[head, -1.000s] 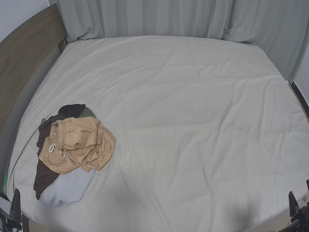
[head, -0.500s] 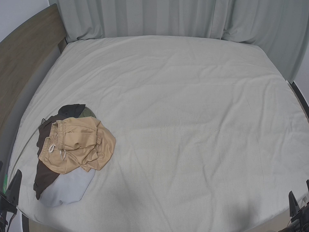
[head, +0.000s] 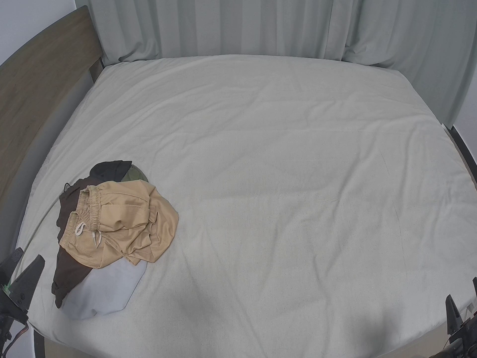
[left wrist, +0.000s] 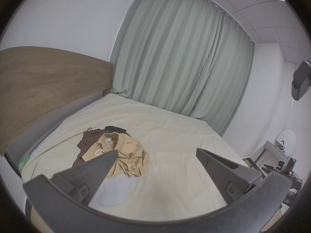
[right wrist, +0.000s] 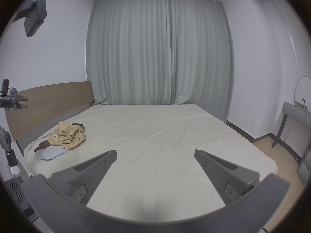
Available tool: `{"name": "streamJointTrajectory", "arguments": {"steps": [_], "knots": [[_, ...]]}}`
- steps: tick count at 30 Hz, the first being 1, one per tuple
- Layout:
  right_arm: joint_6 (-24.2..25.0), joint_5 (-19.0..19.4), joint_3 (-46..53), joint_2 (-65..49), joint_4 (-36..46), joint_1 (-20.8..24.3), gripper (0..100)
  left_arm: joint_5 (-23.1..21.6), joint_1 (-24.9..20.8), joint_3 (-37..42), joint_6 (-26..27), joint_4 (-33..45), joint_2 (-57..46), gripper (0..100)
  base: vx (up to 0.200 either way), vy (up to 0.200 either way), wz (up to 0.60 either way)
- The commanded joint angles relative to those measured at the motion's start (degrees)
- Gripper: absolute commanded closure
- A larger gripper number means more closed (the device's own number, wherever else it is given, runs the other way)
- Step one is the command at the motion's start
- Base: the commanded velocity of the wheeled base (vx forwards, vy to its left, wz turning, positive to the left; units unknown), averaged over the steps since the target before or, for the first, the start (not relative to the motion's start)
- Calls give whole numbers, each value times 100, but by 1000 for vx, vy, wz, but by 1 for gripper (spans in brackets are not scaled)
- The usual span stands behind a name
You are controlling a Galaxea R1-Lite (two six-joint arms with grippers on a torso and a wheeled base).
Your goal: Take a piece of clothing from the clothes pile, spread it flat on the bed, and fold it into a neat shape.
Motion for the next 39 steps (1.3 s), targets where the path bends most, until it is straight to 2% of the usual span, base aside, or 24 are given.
{"name": "streamJointTrajectory", "arguments": {"steps": [1, 4, 10, 24, 30, 33, 35, 39], "knots": [[-2, 1, 101, -84, -1, 0, 0, 5, -28, -44, -21, -47, 351, 0, 0, 0, 0], [-2, 1, 101, -84, -1, 0, 0, -4, -28, -159, -30, -65, 527, 0, 0, 0, 0], [-2, 1, 101, -84, -10, 0, 0, -522, 7, -396, -206, -355, 1203, 0, 0, 0, 0], [7, 1, 101, -84, -1, 0, 0, -1155, 200, -396, -206, -794, 2293, 0, 0, 0, 0], [7, 1, 101, -84, -1, 0, 0, -2051, 912, -361, -179, -1286, 2873, 0, 0, 0, 0], [-2, 1, 101, -84, -10, 0, 0, -2359, 1158, -343, -179, -1436, 3040, 0, 0, 0, 0], [7, 1, 101, -84, -10, 0, 0, -2702, 1492, -370, -170, -1594, 3242, 0, 0, 0, 0], [-2, 1, 101, -84, -1, 0, 0, -3018, 1686, -352, -153, -1770, 3383, 0, 0, 0, 0]]}}
